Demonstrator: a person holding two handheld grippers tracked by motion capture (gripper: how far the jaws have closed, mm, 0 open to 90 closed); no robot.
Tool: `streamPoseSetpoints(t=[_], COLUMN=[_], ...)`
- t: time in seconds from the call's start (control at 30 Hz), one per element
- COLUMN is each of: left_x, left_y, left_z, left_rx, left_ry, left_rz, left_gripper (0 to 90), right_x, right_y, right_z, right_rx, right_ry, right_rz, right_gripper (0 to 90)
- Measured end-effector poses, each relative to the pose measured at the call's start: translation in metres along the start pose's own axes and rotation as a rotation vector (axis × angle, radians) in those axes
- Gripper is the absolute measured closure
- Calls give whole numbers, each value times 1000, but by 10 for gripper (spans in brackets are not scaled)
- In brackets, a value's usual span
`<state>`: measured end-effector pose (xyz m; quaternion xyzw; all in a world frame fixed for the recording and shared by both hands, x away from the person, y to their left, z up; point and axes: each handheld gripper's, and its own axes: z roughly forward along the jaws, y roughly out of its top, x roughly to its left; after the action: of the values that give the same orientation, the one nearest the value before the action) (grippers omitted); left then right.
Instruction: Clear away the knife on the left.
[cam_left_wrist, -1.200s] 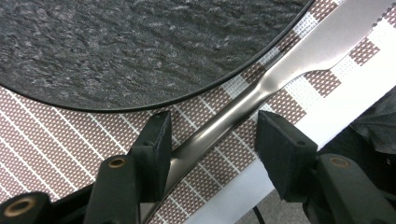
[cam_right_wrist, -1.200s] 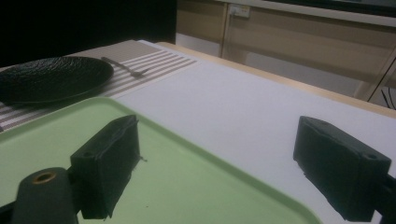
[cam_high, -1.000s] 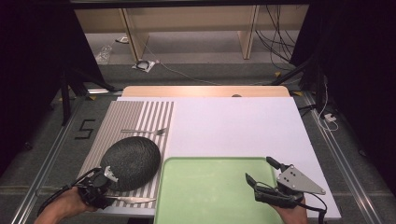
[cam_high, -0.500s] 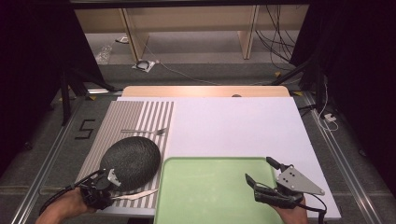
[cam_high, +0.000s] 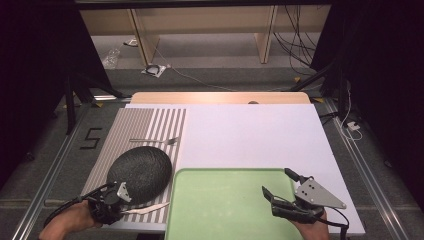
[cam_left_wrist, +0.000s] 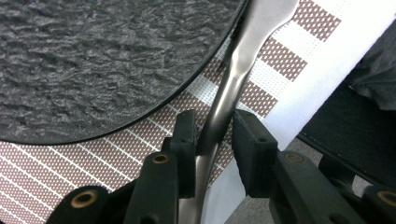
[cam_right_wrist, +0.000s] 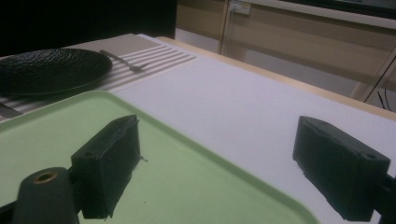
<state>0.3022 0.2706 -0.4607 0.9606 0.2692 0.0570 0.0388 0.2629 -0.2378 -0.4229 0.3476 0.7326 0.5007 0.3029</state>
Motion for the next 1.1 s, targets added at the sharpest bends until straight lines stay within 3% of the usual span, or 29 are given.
streamPoseSetpoints(t=[0.17,0.87,1.1], left_x=[-2,-6,-8], left_y=[2,4,3], left_z=[0,-1,-2], left_rx=[10,28,41], left_ry=[-10,17,-4], left_rz=[21,47,71], left_gripper=[778,795,796], right_x=[0,0,0], right_y=[0,0,0], right_z=[0,1,2], right_rx=[7,16,17], right_ry=[-2,-2,-1], right_rz=[-1,-5,-2], right_gripper=[156,158,159])
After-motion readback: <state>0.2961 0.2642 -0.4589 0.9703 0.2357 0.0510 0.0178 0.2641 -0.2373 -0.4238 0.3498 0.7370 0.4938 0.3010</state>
